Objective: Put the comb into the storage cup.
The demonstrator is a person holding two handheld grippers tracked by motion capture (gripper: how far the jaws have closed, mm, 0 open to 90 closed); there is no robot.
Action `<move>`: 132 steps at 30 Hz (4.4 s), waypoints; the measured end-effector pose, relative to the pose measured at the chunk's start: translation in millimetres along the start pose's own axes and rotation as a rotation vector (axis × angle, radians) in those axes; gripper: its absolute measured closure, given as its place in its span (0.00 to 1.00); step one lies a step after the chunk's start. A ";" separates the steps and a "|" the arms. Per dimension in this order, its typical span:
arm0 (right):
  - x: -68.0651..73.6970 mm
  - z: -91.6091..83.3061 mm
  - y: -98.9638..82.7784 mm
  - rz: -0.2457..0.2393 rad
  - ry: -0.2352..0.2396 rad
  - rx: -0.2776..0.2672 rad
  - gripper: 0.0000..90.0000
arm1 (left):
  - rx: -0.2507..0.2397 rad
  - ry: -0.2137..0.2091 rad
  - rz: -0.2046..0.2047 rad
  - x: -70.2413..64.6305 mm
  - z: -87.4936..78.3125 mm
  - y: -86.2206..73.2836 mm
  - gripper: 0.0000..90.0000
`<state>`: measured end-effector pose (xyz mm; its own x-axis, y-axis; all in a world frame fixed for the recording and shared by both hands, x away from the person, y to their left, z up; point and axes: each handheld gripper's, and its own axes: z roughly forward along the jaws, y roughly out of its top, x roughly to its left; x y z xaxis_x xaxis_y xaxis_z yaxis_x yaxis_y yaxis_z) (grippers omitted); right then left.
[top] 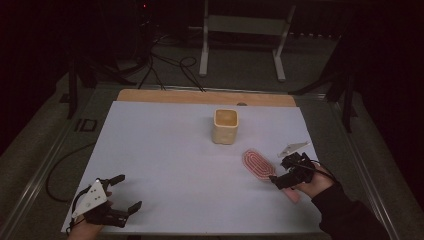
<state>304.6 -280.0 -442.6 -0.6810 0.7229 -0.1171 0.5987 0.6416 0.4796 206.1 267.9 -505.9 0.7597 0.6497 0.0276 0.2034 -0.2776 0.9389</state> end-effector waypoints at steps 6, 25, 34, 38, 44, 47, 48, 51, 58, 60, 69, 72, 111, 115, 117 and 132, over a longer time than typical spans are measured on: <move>-2.3 15.4 -1.0 0.019 0.006 0.029 0.12 | 0.003 -0.001 0.000 0.3 0.3 -0.2 0.00; -2.1 44.2 -5.8 0.050 0.048 0.204 0.24 | -0.002 0.000 0.001 -0.2 -0.2 0.1 0.00; -4.2 49.9 -3.8 0.077 0.049 0.269 0.55 | 0.000 -0.002 -0.001 0.2 -0.2 -0.2 0.00; -4.8 53.2 -1.6 0.094 0.040 0.292 0.59 | -0.002 -0.002 0.001 0.1 -0.2 0.1 0.00; -4.6 55.9 2.2 0.098 0.054 0.315 0.65 | 0.000 -0.002 0.001 0.0 -0.2 0.0 0.00; -4.7 56.6 3.6 0.103 0.071 0.327 0.70 | 0.000 -0.002 0.001 -0.1 -0.4 -0.1 0.00; -4.2 56.5 5.1 0.085 0.078 0.340 0.74 | -0.002 -0.001 0.001 -0.2 -0.4 0.0 0.00; -3.1 57.4 6.6 0.077 0.074 0.351 0.74 | 0.001 -0.002 -0.001 0.2 -0.2 -0.3 0.00; -0.4 58.0 7.7 0.083 0.059 0.364 0.76 | 0.002 -0.004 -0.001 -0.1 -0.4 -0.5 0.00; 1.5 58.0 7.3 0.076 0.049 0.356 0.77 | 0.001 -0.004 0.001 -0.2 -0.3 -0.3 0.00; 3.5 55.4 5.4 0.086 0.018 0.322 0.78 | 0.004 -0.002 -0.004 0.3 0.1 -0.8 0.00; 2.6 53.5 4.7 0.104 0.007 0.300 0.78 | 0.003 -0.002 -0.004 0.3 0.1 -0.7 0.00; 5.4 -20.6 51.2 0.128 0.023 -0.161 0.78 | 0.004 0.000 -0.007 0.8 0.1 -1.2 0.00; 8.5 -17.1 63.3 0.111 0.027 -0.194 0.78 | 0.002 0.002 -0.006 0.6 -0.5 -1.0 0.00; 9.8 -15.5 69.0 0.108 0.029 -0.213 0.78 | 0.004 0.002 -0.007 0.7 -0.4 -1.3 0.00; 19.7 -6.1 111.4 0.050 0.041 -0.352 0.78 | 0.003 0.001 -0.007 0.9 -0.9 -1.5 0.00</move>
<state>355.3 -195.9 -386.1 -0.6752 0.7356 -0.0543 0.4545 0.4729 0.7549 206.0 269.5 -507.0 0.7577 0.6523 0.0215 0.2106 -0.2756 0.9379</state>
